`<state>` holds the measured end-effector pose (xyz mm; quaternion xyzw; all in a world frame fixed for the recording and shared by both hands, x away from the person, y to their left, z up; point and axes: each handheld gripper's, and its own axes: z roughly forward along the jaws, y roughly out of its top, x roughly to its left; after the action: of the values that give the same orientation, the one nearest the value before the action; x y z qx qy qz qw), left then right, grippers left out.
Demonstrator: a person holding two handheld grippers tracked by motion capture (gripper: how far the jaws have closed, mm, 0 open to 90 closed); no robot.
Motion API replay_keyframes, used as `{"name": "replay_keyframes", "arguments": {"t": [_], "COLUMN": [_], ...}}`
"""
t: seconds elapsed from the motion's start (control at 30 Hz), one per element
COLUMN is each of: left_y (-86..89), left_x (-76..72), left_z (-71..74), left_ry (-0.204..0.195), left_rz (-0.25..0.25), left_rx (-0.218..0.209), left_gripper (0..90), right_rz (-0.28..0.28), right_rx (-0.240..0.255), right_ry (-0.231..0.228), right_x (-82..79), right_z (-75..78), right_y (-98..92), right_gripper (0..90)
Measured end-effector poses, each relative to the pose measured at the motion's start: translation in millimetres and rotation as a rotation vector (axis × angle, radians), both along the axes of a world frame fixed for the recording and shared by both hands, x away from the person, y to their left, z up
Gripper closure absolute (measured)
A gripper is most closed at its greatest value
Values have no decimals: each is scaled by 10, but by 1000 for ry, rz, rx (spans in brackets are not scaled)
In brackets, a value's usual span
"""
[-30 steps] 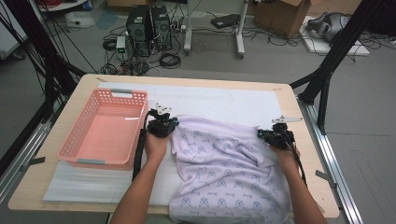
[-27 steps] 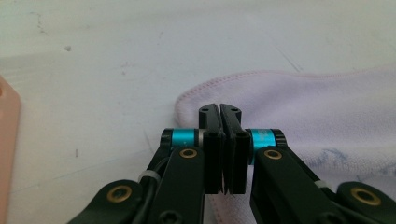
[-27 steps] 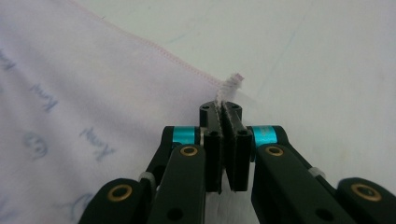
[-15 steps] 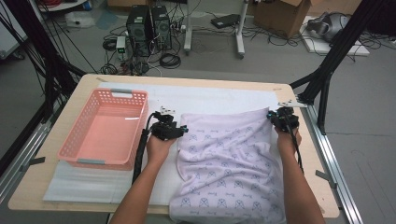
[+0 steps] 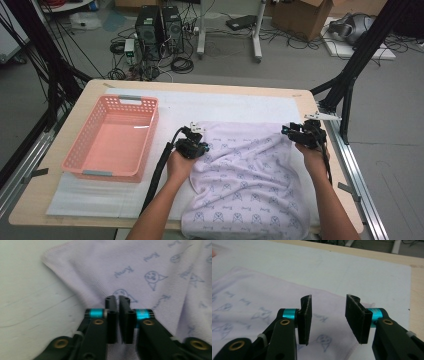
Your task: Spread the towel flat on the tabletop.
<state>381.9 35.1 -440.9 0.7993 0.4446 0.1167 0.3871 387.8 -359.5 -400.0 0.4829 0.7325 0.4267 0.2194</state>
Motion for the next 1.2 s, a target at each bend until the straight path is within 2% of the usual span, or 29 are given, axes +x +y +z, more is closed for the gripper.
{"name": "replay_keyframes", "arguments": {"t": [0.03,0.1,0.2,0.23,0.3,0.37,0.4,0.47,0.57,0.63,0.67,0.73,0.8,0.83,0.87,0.9,0.93,1.0,1.03,1.1,1.2], "left_y": [41,150,368,414,441,423,405,363,339,330,331,333,347,357,366,366,365,359,348,310,261], "left_x": [34,108,193,200,196,182,162,119,47,-42,-91,-167,-234,-259,-293,-311,-331,-406,-436,-503,-643], "left_z": [-4,6,31,33,29,31,36,55,112,129,126,110,92,85,71,66,61,44,33,11,-41], "left_ry": [-3,-49,-104,-117,-124,-109,-99,-100,-101,-137,-154,-148,-147,-145,-129,-104,-97,-86,-73,-28,-19], "left_rz": [31,108,228,238,217,193,160,130,83,77,71,57,44,41,36,20,11,-9,-21,-53,-87], "left_rx": [-6,-7,-51,-64,-93,-112,-119,-107,-111,-154,-167,-169,-165,-166,-169,-153,-148,-151,-151,-114,-126], "left_gripper": [878,882,883,881,838,583,534,457,431,430,437,440,438,438,434,424,406,413,411,396,395], "right_rz": [26,54,104,136,192,224,232,227,223,232,243,245,201,156,123,56,11,-43,-52,-58,-36], "right_rx": [9,-9,20,39,44,-7,-20,-38,-87,-148,-161,-174,-182,-175,-173,-182,-186,-172,-158,-156,-126], "right_ry": [3,7,25,38,64,71,81,100,119,136,145,109,85,77,63,41,22,19,23,15,16], "right_x": [-60,-156,-296,-360,-445,-501,-509,-504,-472,-448,-432,-420,-365,-327,-296,-255,-220,-168,-157,-174,-243], "right_z": [13,21,8,-10,-63,-133,-164,-253,-347,-402,-427,-434,-450,-459,-463,-466,-474,-497,-496,-476,-401], "right_y": [9,23,31,47,89,145,161,183,209,244,257,265,252,232,215,197,176,134,123,129,121], "right_gripper": [554,550,532,523,509,499,495,487,494,557,614,816,833,836,837,837,836,832,826,792,679]}}
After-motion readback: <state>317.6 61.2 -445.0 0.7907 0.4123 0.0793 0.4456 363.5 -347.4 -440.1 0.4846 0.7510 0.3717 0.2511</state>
